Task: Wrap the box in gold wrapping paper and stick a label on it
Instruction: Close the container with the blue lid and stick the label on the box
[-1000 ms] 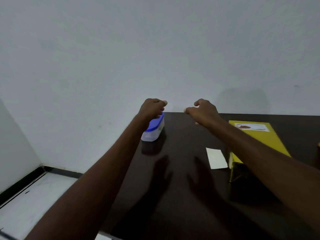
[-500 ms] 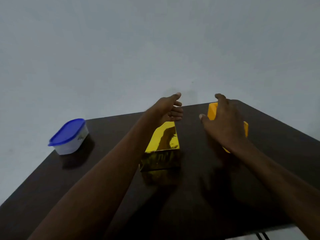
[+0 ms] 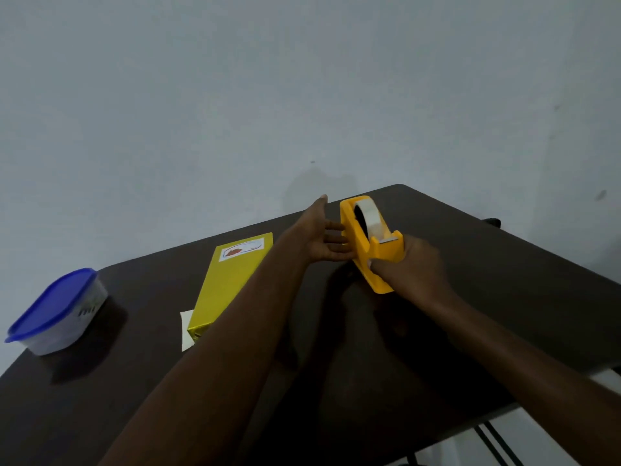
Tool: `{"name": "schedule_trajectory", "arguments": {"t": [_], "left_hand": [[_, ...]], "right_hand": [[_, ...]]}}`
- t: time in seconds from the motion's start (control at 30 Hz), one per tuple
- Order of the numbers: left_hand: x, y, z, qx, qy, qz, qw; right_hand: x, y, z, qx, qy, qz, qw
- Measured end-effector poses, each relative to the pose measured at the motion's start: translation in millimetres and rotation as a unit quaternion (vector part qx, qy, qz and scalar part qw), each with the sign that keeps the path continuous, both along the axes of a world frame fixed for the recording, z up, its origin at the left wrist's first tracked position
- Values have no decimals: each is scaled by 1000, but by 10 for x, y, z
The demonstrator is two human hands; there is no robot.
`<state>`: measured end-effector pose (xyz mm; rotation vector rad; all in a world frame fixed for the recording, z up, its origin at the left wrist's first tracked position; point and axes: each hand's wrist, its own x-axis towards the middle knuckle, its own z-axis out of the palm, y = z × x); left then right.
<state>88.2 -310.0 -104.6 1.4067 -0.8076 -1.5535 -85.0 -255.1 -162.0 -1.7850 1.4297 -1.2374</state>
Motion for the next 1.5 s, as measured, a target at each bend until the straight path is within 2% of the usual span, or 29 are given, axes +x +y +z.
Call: {"name": "schedule_trajectory", "arguments": {"t": [0.17,0.4,0.8,1.03,1.13,1.27,1.37,1.5], "left_hand": [[-87,-79,43,12,9,7,1000],[-516,-343,139,-3,16,-32,999],[-1185,-819,-5,-40,51,-14,998],[-1195,-937,-106,-51,42,-15,998],[-1112,-879,-82,-66,21,-21,997],[-845,-713,81,-111,-26,-7,993],[-511,-483,223,-134,-67,2,989],[-20,-112,358,-155,-155,20,975]], "right_hand": [[-107,-117,98,-30,20,-48,998],[-504,-377,143,-46,13,-71,996],[-1104,-950,102,-30,34,-96,994],[-1132,-1064,7,-4,60,-103,993],[-1100,-1007,66,3,57,-120,991],[-952,-830,348,-96,38,-155,982],[-685,-686,521,-140,41,-130,981],[-230,-494,605,-143,57,-52,987]]}}
